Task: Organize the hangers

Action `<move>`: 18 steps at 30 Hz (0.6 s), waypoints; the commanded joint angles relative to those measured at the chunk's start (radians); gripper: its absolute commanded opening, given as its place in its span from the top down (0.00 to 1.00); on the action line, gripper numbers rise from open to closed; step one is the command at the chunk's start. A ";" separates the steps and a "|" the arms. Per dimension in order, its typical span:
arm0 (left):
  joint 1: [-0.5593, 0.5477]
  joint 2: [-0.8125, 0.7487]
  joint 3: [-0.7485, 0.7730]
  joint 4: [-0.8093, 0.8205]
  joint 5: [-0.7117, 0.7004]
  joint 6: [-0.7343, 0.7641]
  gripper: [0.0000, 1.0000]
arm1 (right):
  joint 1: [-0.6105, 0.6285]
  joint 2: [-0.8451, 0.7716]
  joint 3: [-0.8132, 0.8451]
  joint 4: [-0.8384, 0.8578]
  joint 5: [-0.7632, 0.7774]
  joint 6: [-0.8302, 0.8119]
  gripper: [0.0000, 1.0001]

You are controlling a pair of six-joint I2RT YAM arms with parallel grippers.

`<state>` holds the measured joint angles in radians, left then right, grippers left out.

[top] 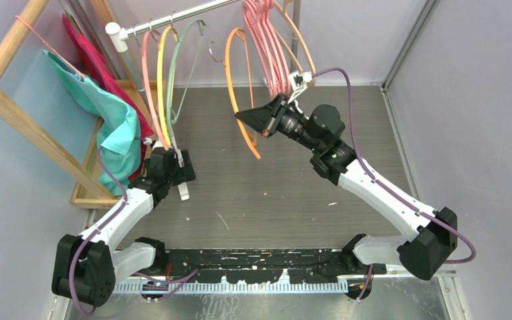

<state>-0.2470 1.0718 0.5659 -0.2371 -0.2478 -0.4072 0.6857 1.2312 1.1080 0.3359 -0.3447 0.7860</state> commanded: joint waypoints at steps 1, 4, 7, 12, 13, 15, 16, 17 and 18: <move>-0.003 -0.011 0.000 0.041 0.003 -0.003 0.02 | 0.016 0.045 0.131 0.144 0.030 0.018 0.99; -0.003 -0.009 0.004 0.041 0.007 -0.004 0.02 | 0.019 0.098 0.188 0.152 0.029 0.025 0.99; -0.003 -0.011 0.001 0.041 0.008 -0.003 0.02 | 0.018 0.154 0.248 0.174 0.028 0.043 0.99; -0.003 -0.018 -0.001 0.041 0.008 -0.003 0.02 | 0.018 0.247 0.351 0.218 0.018 0.075 0.99; -0.003 -0.018 -0.002 0.041 0.008 -0.003 0.02 | 0.019 0.264 0.369 0.220 0.019 0.076 0.99; -0.003 -0.017 -0.002 0.042 0.009 -0.002 0.02 | 0.018 0.295 0.397 0.219 0.022 0.081 0.99; -0.002 -0.017 -0.003 0.042 0.008 -0.003 0.02 | 0.018 0.308 0.409 0.220 0.024 0.084 0.99; -0.003 -0.018 -0.002 0.042 0.011 -0.002 0.02 | 0.019 0.321 0.419 0.223 0.025 0.086 0.99; -0.002 -0.018 -0.002 0.042 0.010 -0.003 0.02 | 0.019 0.334 0.432 0.225 0.026 0.088 0.99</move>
<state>-0.2470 1.0718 0.5659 -0.2363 -0.2401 -0.4068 0.6987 1.5494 1.4467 0.4416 -0.3302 0.8612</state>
